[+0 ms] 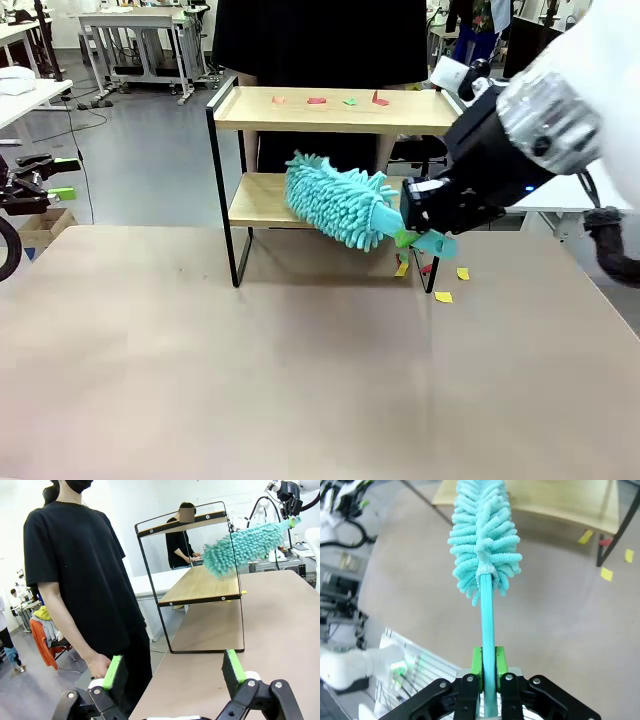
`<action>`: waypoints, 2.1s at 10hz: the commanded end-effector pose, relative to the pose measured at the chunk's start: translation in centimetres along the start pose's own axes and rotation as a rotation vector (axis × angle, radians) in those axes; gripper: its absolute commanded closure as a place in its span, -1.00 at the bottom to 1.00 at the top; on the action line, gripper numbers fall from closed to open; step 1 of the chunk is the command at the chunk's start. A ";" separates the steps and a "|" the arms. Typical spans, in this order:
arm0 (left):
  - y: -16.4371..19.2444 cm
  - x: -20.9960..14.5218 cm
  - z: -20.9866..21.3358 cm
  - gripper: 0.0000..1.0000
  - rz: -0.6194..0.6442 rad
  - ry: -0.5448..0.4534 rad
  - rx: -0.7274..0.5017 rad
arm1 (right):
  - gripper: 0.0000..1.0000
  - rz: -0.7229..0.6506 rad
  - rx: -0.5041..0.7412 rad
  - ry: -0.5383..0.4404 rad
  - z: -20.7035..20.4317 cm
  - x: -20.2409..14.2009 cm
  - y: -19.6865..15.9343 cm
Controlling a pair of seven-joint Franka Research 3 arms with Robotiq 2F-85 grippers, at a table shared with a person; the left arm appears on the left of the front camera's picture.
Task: Clean the shelf.
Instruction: Clean the specific section of the Shelf indicated by the human with the Duster.
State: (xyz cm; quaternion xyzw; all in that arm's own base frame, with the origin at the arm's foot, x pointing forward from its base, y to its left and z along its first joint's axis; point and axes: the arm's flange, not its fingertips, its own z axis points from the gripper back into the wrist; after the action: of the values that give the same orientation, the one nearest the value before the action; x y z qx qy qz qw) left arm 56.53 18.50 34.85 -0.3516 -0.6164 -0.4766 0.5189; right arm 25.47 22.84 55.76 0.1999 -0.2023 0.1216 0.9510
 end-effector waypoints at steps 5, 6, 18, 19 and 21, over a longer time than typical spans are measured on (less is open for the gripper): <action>-0.2 0.4 -0.1 -1.00 -0.004 -0.001 0.001 | 0.74 0.249 0.143 0.153 3.9 -5.1 -2.2; -0.2 0.4 -0.1 -1.00 -0.004 -0.001 0.001 | 0.74 0.323 0.148 0.217 4.1 -6.3 -2.3; -0.2 0.4 -0.1 -1.00 -0.004 -0.001 0.001 | 0.74 0.395 0.080 0.457 4.7 -8.3 -5.0; -0.2 0.4 -0.1 -1.00 -0.004 -0.001 0.001 | 0.74 0.395 0.080 0.457 4.7 -8.3 -5.0; -0.2 0.4 -0.1 -1.00 -0.004 -0.001 0.001 | 0.74 0.395 0.080 0.457 4.7 -8.3 -5.0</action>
State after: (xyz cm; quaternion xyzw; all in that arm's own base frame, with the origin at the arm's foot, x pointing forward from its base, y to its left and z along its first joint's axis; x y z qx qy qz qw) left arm 56.53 18.50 34.85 -0.3516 -0.6164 -0.4767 0.5189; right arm 18.00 15.07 54.02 0.1527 -0.0040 0.3539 0.9227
